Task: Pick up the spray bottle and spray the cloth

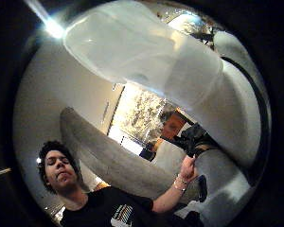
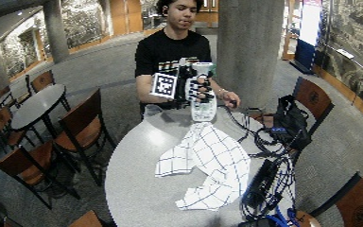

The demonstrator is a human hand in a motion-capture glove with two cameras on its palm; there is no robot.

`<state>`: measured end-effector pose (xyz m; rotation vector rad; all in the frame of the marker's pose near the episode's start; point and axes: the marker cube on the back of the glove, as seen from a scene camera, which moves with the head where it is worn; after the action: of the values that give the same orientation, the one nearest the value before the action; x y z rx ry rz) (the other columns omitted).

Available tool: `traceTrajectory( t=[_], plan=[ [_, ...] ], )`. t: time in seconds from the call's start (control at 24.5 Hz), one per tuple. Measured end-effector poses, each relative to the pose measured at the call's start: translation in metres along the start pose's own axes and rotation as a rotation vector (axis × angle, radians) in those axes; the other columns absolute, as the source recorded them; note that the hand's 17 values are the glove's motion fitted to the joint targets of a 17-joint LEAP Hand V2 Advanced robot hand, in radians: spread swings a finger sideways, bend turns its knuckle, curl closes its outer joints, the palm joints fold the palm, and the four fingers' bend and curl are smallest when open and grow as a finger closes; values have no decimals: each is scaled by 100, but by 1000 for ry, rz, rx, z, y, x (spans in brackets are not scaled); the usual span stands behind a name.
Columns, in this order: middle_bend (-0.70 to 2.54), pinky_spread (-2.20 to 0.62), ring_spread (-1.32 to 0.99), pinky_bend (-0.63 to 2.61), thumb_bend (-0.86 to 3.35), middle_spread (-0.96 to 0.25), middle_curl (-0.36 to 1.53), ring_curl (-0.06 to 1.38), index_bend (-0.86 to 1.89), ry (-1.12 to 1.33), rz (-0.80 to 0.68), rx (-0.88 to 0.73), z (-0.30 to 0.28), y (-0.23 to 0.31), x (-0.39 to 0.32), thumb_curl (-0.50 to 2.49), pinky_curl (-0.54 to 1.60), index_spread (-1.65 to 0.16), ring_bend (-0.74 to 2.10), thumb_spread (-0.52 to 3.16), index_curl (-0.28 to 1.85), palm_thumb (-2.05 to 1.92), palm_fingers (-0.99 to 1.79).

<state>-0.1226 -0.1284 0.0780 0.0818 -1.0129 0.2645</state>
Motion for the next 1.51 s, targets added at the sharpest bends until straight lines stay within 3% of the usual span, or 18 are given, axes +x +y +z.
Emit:
traceTrajectory(
  t=[0.29,0.73,1.02,1.27,1.51],
  plan=[
    [43,0,-12,28,-3,-14,53,40,17,-11,-11,-28,36,5,5,78,37,-18,34,30,55,105,115],
    [41,0,-12,30,-4,-13,52,41,14,-19,-10,-84,37,12,15,75,37,-19,36,42,53,101,115],
    [34,6,-9,27,-4,-9,50,41,11,161,14,-44,-22,34,28,68,38,-20,34,69,48,93,90],
    [32,12,-7,17,-3,-7,47,38,18,475,56,22,-93,71,56,63,34,-21,25,83,46,88,88],
    [26,15,-6,15,-3,-5,45,36,19,592,146,22,-135,98,80,60,32,-23,21,91,46,85,84]
  ],
)
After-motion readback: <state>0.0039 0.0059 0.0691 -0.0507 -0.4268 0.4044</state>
